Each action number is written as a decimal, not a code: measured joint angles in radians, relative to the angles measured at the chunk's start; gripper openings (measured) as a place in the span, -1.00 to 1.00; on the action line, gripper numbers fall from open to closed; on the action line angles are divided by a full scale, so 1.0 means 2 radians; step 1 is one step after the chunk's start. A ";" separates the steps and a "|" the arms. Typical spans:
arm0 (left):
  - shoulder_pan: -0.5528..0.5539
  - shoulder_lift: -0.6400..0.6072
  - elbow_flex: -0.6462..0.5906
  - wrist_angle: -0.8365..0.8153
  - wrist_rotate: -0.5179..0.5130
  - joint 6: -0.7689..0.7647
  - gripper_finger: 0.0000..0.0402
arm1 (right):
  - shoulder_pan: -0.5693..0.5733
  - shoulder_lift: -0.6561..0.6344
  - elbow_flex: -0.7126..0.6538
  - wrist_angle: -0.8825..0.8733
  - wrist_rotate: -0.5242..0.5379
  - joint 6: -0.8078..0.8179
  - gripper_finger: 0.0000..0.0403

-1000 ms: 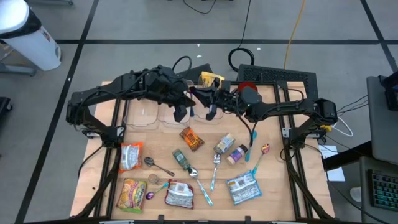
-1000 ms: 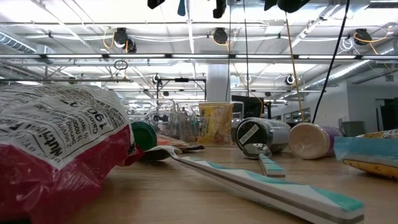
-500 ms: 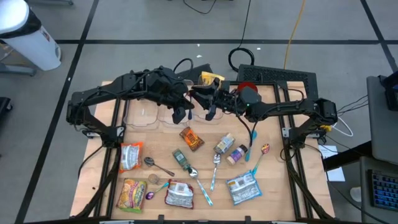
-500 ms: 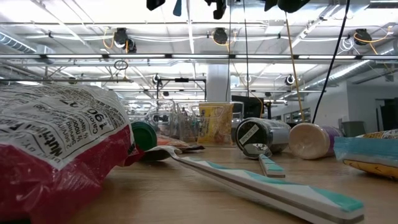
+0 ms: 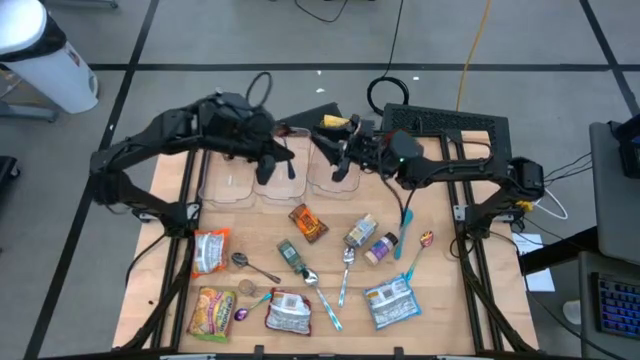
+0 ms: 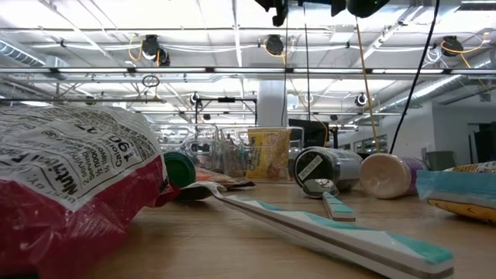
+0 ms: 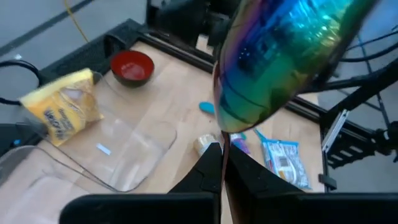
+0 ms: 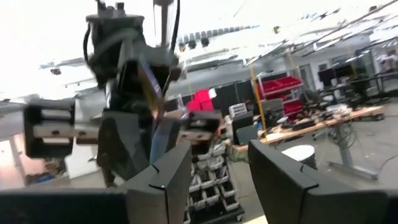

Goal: Pick & Place Food Item
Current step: Put the top left purple and blue spoon into the middle transparent bin

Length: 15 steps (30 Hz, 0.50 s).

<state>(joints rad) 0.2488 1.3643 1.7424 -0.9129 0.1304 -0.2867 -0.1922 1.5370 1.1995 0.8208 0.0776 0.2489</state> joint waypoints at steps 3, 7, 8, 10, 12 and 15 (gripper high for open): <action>0.019 -0.012 0.000 -0.019 -0.014 0.000 -0.98 | -0.015 -0.024 -0.003 -0.033 -0.001 0.000 -0.23; 0.057 -0.013 0.000 -0.056 -0.022 0.001 -0.98 | -0.041 -0.068 -0.015 -0.108 -0.002 -0.015 -0.24; 0.068 -0.013 0.000 -0.069 -0.022 0.001 -0.98 | -0.049 -0.079 -0.017 -0.130 -0.002 -0.019 -0.24; 0.093 -0.013 0.000 -0.091 -0.022 0.001 -0.98 | -0.063 -0.103 -0.023 -0.166 -0.002 -0.028 -0.23; 0.111 -0.004 0.001 -0.104 -0.017 0.001 -0.97 | -0.077 -0.126 -0.030 -0.202 -0.002 -0.030 -0.23; 0.132 0.017 0.000 -0.114 0.001 -0.002 -0.98 | -0.096 -0.158 -0.048 -0.246 -0.003 -0.030 -0.23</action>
<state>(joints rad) 0.5121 1.3992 1.7434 -1.1416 0.1331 -0.2907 -0.3847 1.2212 1.1032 0.3287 0.0714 0.1886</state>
